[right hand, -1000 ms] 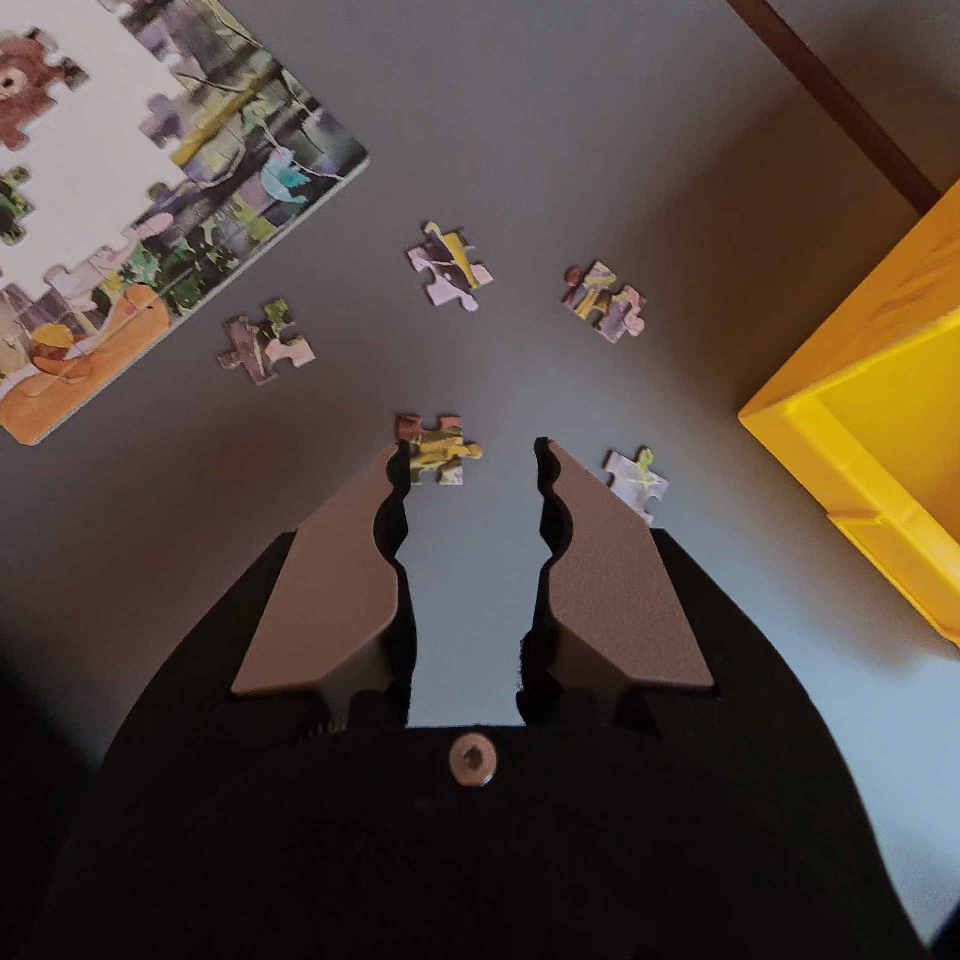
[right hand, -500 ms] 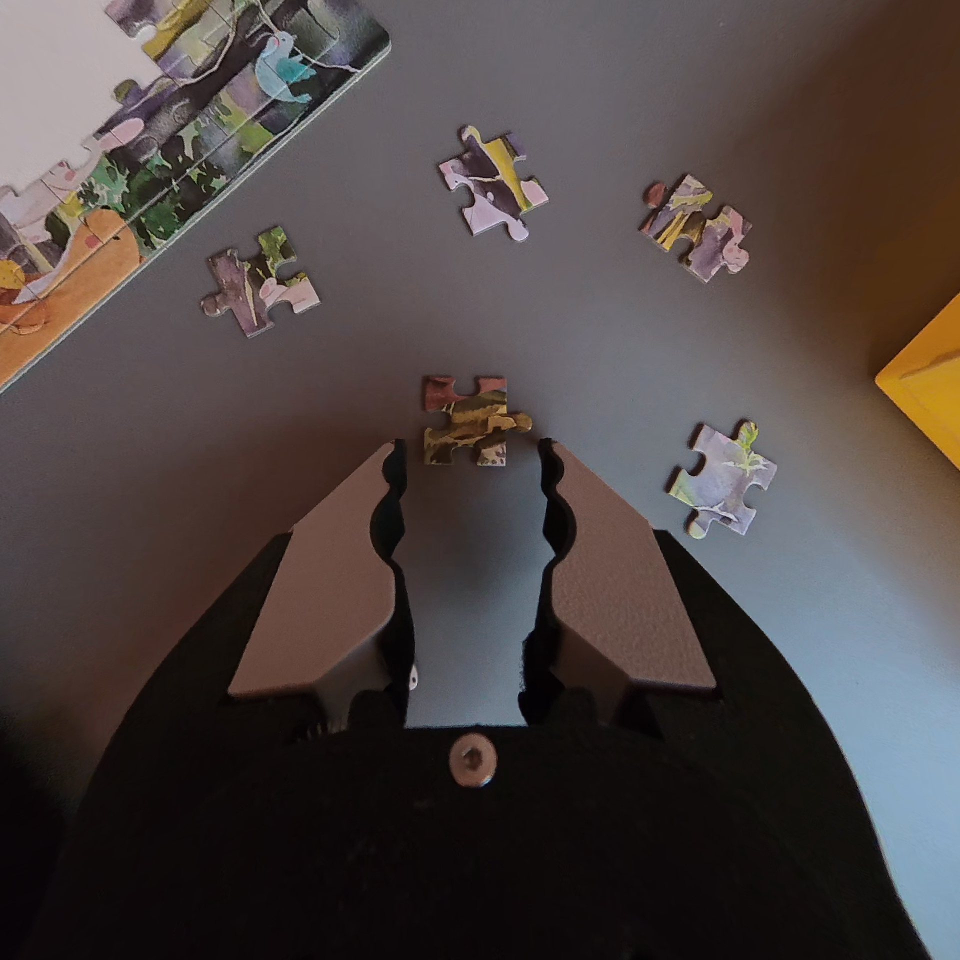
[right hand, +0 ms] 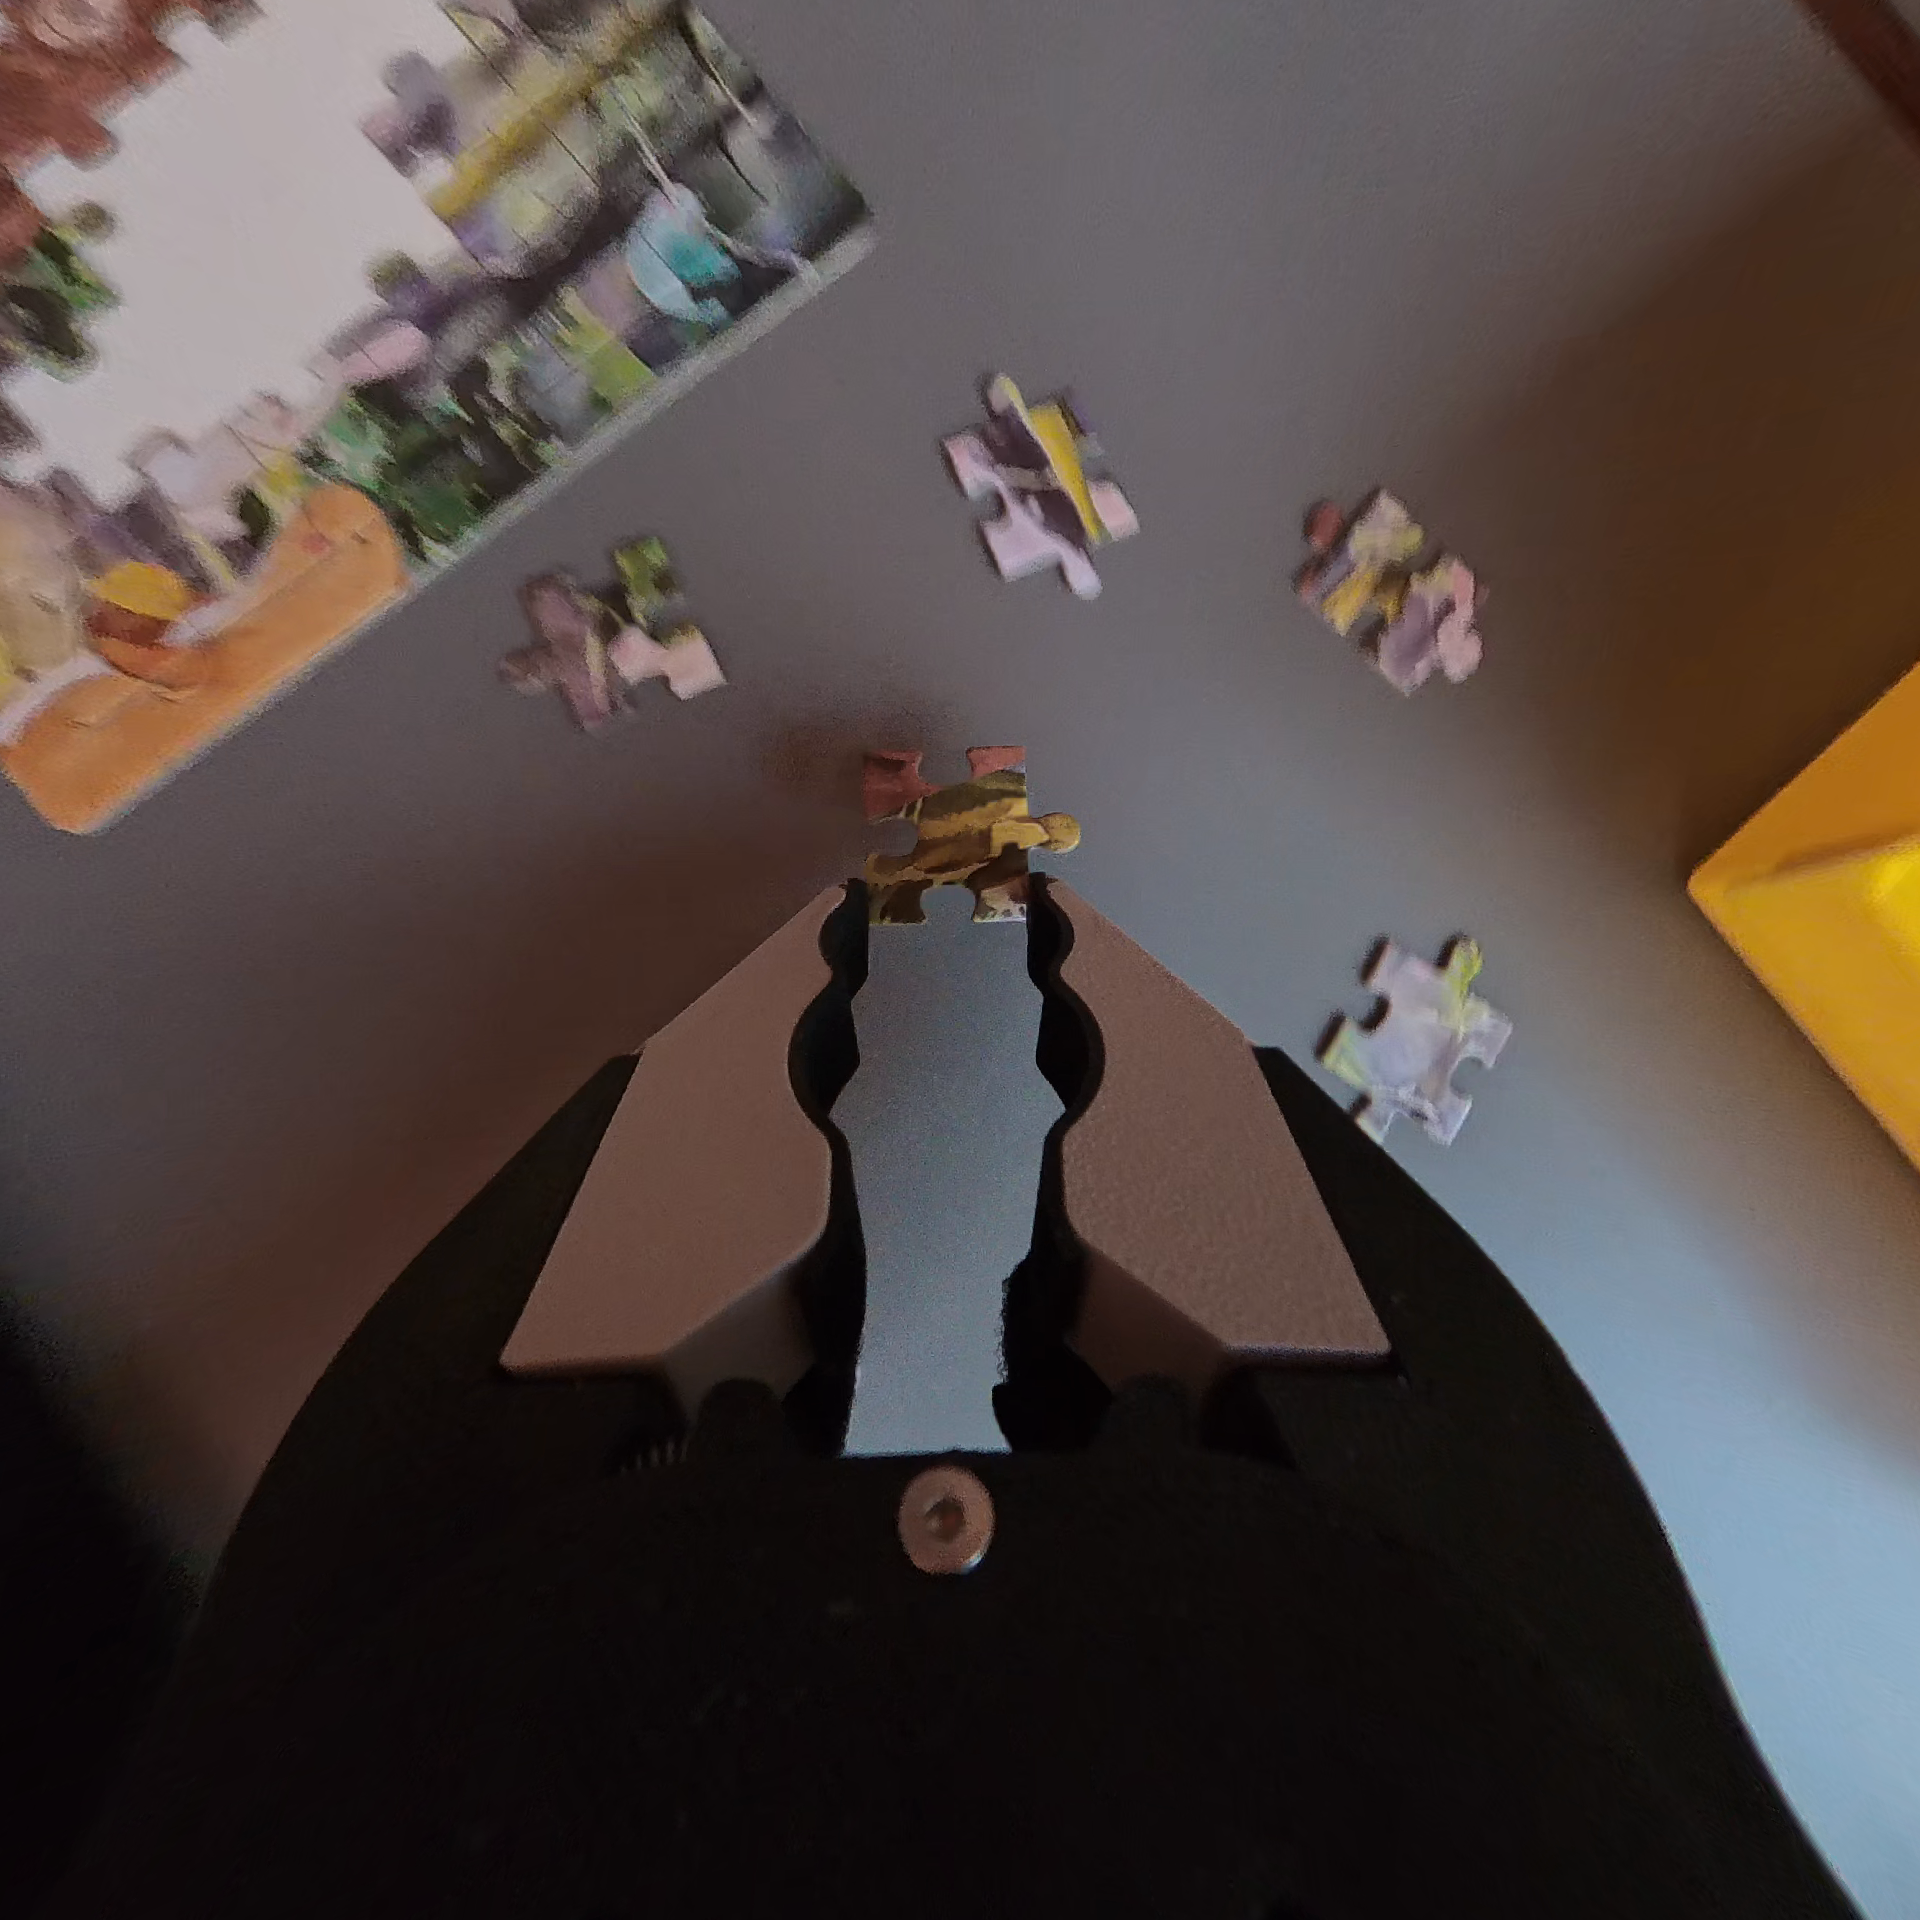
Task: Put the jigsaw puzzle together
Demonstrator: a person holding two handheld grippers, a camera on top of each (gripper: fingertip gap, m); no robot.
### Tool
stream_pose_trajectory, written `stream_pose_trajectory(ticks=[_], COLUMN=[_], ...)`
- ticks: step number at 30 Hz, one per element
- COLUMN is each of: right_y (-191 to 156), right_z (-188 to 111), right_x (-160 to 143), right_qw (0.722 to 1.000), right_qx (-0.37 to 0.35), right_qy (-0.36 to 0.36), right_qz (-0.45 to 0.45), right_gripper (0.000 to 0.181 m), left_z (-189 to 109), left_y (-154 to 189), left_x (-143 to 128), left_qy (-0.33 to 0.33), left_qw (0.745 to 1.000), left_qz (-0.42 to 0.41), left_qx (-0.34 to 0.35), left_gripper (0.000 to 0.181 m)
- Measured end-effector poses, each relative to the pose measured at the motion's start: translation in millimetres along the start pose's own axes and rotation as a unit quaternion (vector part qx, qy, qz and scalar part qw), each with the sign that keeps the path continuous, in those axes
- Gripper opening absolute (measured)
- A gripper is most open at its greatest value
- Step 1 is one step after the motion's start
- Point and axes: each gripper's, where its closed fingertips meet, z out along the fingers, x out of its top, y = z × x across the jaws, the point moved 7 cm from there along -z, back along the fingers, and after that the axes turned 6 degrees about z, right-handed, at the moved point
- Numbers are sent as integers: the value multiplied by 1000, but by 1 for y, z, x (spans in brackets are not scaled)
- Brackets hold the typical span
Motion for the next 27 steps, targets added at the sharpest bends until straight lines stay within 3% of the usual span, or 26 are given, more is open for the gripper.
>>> stream_pose_trajectory(ticks=[3, 8, 14, 27], right_y=[-49, -133, -152, -155], right_z=[-5, 45, 88, 94], right_x=[61, 119, 125, 118], right_qw=[991, 949, 926, 925], right_qx=[61, 165, 183, 198], right_qy=[49, -34, -107, -132], right_qz=[-106, -266, -312, -296], right_gripper=[29, 29, 29, 30], left_z=[1, 5, 2, 4], left_y=[0, 2, 1, -1], left_x=[1, 1, 1, 0], left_qy=[5, -3, 8, 6], left_qw=[1000, 1000, 1000, 1000], left_qz=[0, 3, 1, -2], left_qx=[-4, -9, -10, -11], left_gripper=[0, 0, 0, 0])
